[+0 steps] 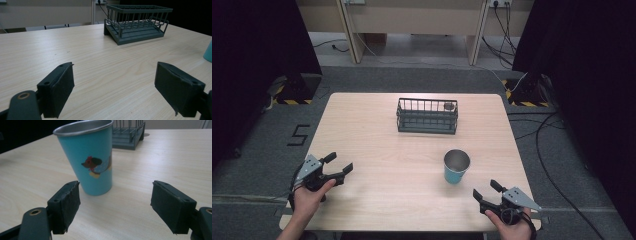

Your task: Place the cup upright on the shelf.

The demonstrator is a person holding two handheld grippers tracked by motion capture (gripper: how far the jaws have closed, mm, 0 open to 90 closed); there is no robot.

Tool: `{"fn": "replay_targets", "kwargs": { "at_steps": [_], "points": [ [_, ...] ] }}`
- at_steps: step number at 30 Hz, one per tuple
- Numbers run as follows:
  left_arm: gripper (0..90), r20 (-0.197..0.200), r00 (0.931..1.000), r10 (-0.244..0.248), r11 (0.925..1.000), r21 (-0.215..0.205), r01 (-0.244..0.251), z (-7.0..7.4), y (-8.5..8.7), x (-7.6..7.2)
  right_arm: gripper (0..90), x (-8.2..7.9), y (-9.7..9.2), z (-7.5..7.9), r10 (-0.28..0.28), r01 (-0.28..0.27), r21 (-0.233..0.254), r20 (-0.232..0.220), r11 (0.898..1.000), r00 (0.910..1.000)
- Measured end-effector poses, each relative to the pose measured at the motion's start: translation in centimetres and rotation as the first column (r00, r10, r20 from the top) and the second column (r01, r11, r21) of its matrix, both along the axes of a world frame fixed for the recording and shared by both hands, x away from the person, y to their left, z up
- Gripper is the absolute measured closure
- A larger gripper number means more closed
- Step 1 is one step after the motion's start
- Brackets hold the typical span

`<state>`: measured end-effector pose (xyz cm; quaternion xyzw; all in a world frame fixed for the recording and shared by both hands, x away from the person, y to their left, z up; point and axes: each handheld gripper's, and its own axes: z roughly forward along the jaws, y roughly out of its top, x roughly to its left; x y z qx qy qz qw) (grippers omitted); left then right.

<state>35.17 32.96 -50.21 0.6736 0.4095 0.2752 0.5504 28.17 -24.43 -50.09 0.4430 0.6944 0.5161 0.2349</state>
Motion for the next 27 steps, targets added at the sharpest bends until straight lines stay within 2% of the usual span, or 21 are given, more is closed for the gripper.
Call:
{"fn": "replay_targets", "kwargs": {
  "at_steps": [2, 8, 9, 14, 17, 27],
  "points": [
    [15.3, 0.005, 1.0000, 0.001, 1.0000, 0.002, -0.001, 0.0, 0.0, 0.0, 25.1, 0.0, 0.0, 0.0, 0.003, -0.002, 0.009, -0.001, 1.000, 1.0000],
    [15.3, -0.008, 0.9999, -0.014, 0.9999, -0.003, 0.014, 0.0, -0.2, 0.0, 23.1, 0.3, 0.6, 0.3, 0.020, -0.020, -0.006, 0.002, 1.000, 0.9998],
    [15.2, -0.010, 0.9998, -0.017, 0.9998, -0.006, 0.017, 0.0, -0.2, 0.0, 21.7, 0.6, 1.1, 0.4, 0.034, -0.034, -0.022, 0.002, 0.999, 0.9994],
    [15.2, -0.015, 0.9998, -0.016, 0.9998, -0.011, 0.015, 0.0, -0.2, 0.0, 20.3, 1.3, 2.1, 0.5, 0.057, -0.057, -0.029, 0.006, 0.998, 0.9984],
    [15.2, -0.019, 0.9997, -0.014, 0.9998, -0.012, 0.014, -0.1, -0.1, 0.0, 20.3, 2.0, 2.9, 0.7, 0.075, -0.075, -0.052, 0.014, 0.996, 0.9971],
    [15.0, -0.018, 0.9997, -0.017, 0.9998, -0.014, 0.016, 0.0, -0.2, 0.0, 17.4, 3.9, 4.1, 0.9, 0.081, -0.080, -0.055, 0.017, 0.995, 0.9965]
  ]
}}
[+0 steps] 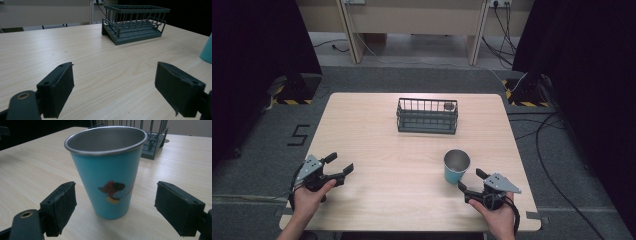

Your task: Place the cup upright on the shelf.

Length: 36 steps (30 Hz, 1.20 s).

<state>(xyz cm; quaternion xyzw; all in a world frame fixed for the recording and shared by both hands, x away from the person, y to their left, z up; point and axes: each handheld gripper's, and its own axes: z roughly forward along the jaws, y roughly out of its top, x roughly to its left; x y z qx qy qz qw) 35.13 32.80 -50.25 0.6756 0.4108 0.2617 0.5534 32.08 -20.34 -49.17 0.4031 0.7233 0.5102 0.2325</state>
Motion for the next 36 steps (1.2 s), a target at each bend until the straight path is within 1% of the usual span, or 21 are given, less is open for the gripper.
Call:
{"fn": "replay_targets", "kwargs": {
  "at_steps": [1, 4, 7, 19, 30, 36],
  "points": [
    [15.0, 0.001, 1.0000, 0.000, 1.0000, -0.001, 0.000, 0.0, 0.0, 0.0, 16.8, 0.5, 0.4, 0.0, 0.008, -0.008, -0.006, 0.001, 1.000, 1.0000],
    [15.0, 0.001, 1.0000, -0.001, 1.0000, -0.004, 0.001, 0.0, 0.0, 0.0, 16.6, 1.1, 0.9, 0.1, 0.015, -0.015, -0.013, 0.002, 1.000, 0.9999],
    [15.0, 0.002, 1.0000, -0.002, 1.0000, -0.004, 0.002, 0.0, 0.0, 0.0, 16.3, 1.4, 1.2, 0.1, 0.017, -0.017, -0.012, 0.005, 1.000, 0.9998],
    [15.1, 0.005, 1.0000, -0.008, 1.0000, -0.004, 0.008, 0.0, 0.0, 0.0, 15.6, 3.3, 2.7, -0.2, 0.035, -0.035, -0.035, -0.002, 0.999, 0.9994],
    [15.2, 0.005, 0.9999, -0.014, 0.9999, -0.001, 0.014, 0.0, -0.1, 0.0, 15.1, 3.9, 3.1, -0.3, 0.041, -0.041, -0.034, 0.005, 0.999, 0.9991],
    [15.2, 0.005, 0.9999, -0.016, 0.9999, -0.002, 0.016, 0.0, -0.1, 0.0, 16.0, 4.3, 3.4, -0.5, 0.054, -0.053, -0.020, 0.019, 0.998, 0.9984]
  ]
}}
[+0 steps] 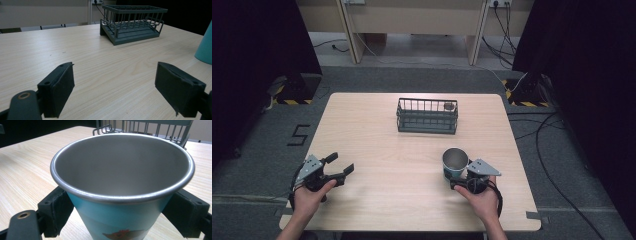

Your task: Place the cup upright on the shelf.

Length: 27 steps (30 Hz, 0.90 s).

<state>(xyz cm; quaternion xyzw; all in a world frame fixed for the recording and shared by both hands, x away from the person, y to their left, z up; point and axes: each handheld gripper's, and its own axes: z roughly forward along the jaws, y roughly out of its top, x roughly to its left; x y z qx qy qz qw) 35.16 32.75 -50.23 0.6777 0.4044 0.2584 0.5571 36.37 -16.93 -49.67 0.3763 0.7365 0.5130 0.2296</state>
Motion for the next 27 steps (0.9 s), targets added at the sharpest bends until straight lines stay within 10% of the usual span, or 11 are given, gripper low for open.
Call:
{"fn": "replay_targets", "kwargs": {
  "at_steps": [27],
  "points": [
    [15.3, 0.000, 1.0000, -0.003, 1.0000, 0.000, 0.003, 0.01, 0.00, -0.01, 16.9, -0.17, 0.01, 0.52, 0.000, -0.002, 0.059, 0.031, 0.998, 0.9995]
  ]
}}
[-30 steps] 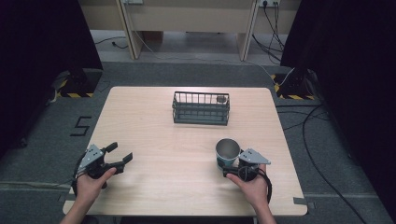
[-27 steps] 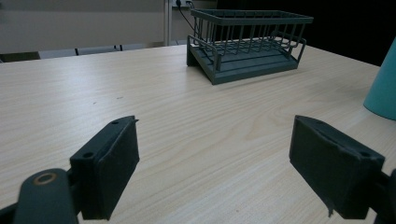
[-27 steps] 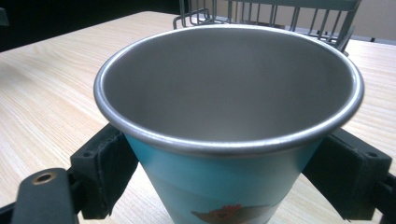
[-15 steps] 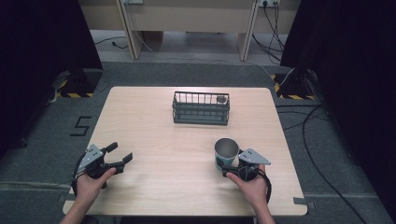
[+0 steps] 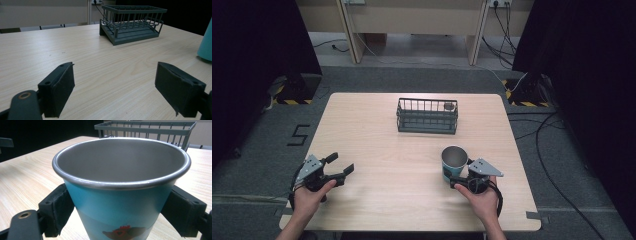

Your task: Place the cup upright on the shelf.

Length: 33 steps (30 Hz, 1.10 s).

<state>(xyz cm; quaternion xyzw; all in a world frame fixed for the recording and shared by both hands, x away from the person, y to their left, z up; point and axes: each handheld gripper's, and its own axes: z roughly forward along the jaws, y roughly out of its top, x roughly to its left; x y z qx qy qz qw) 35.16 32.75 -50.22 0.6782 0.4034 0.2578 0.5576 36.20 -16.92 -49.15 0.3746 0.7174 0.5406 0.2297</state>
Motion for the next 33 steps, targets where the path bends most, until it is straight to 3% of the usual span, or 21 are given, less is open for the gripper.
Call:
{"fn": "replay_targets", "kwargs": {
  "at_steps": [33],
  "points": [
    [15.5, -0.003, 1.0000, 0.003, 1.0000, -0.002, -0.003, 0.0, 0.1, 0.0, 16.9, 1.2, -0.1, 3.0, -0.043, 0.039, 0.057, 0.070, 0.998, 0.9966]
  ]
}}
